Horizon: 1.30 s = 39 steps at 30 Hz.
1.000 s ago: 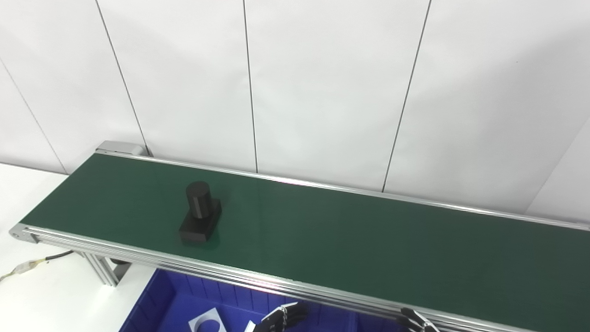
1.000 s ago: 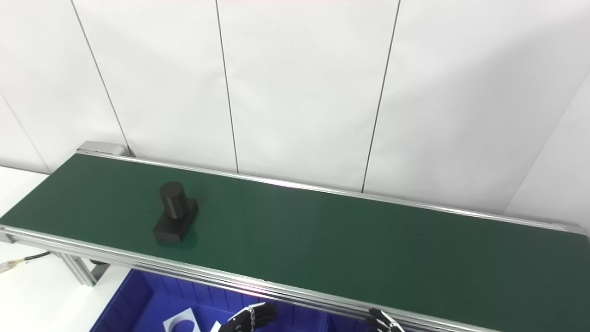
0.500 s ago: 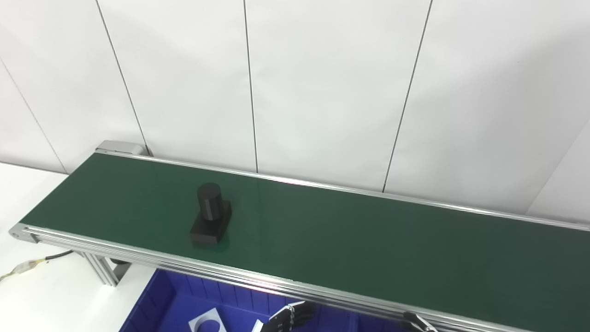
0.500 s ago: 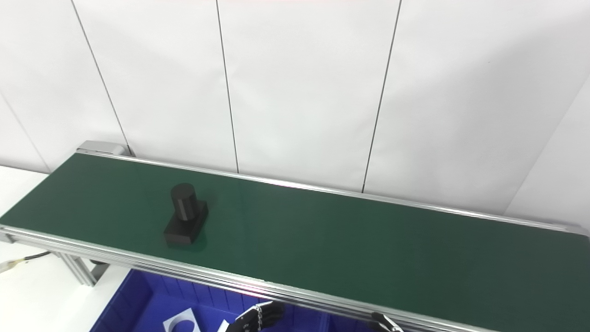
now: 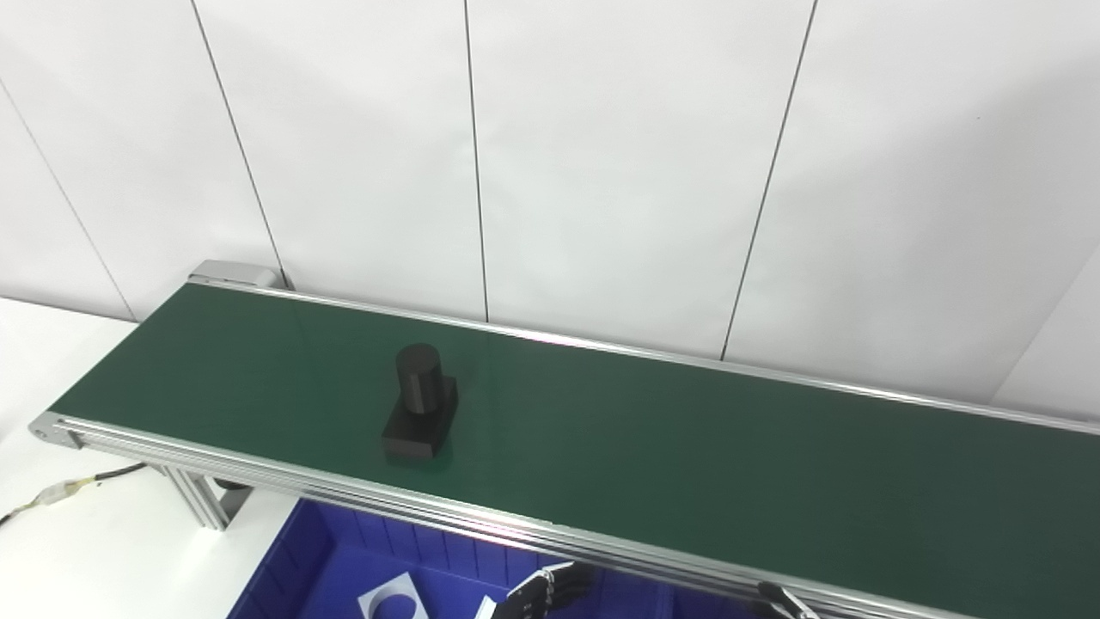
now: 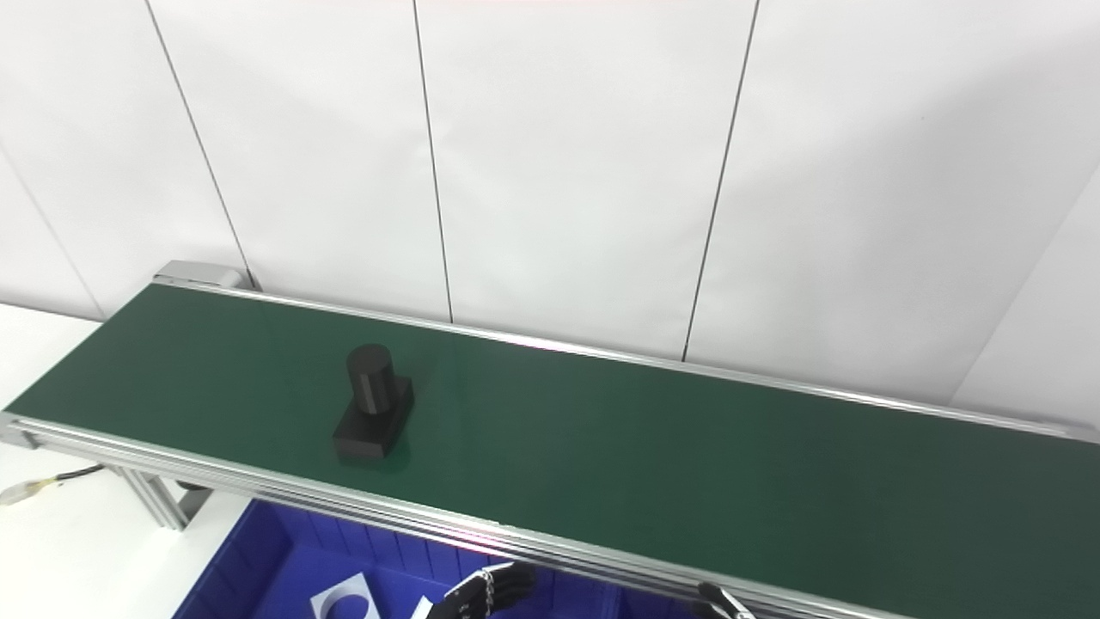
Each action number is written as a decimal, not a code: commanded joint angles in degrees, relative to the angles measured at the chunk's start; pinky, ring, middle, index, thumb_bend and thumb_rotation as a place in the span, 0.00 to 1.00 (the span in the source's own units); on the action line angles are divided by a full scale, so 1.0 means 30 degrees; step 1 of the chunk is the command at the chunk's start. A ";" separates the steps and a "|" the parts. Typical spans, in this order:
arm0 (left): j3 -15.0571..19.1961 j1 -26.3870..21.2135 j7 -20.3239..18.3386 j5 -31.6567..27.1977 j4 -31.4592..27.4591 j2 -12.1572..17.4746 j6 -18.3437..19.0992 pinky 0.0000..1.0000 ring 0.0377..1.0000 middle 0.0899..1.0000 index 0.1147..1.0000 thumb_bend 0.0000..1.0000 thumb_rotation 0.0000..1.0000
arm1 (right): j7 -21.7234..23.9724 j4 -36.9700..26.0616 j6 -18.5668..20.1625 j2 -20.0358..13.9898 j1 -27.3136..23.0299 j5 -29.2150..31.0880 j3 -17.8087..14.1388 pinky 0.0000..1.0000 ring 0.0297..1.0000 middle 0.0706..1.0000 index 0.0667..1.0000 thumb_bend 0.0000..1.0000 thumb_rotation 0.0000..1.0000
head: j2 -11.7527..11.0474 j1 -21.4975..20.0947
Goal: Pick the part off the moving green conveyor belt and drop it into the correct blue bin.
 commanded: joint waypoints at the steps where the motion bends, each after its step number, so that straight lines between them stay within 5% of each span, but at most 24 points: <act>1: -0.0142 -0.0249 0.0055 -0.0102 -0.0390 -0.0050 -0.0848 0.83 0.77 0.75 0.72 0.60 0.00 | 0.0031 -0.0630 -0.1063 -0.0034 -0.0009 0.0062 -0.0158 0.76 0.79 0.82 0.89 0.58 0.17 | 0.0026 0.0012; 13: 0.0115 0.0004 -0.0741 -0.0794 -0.0978 0.0158 -0.0825 0.86 0.79 0.77 0.73 0.59 0.00 | -0.0357 -0.1327 -0.1063 0.0358 0.0637 -0.0226 -0.0164 0.75 0.79 0.82 0.87 0.59 0.20 | 0.0727 -0.1363; 31: 0.0801 0.0659 -0.2329 -0.1926 -0.2472 0.1057 -0.0009 0.88 0.80 0.78 0.75 0.60 0.00 | -0.1419 -0.2842 -0.1061 0.0910 0.1302 -0.0937 -0.0025 0.70 0.75 0.78 0.82 0.69 0.21 | 0.1638 -0.5784; 39: 0.1283 0.0509 -0.3047 -0.2370 -0.2373 0.1300 -0.0563 0.86 0.79 0.77 0.74 0.58 0.00 | -0.1664 -0.3703 -0.1019 0.1138 0.0913 -0.1326 0.0078 0.70 0.75 0.78 0.82 0.70 0.18 | 0.2122 -0.7082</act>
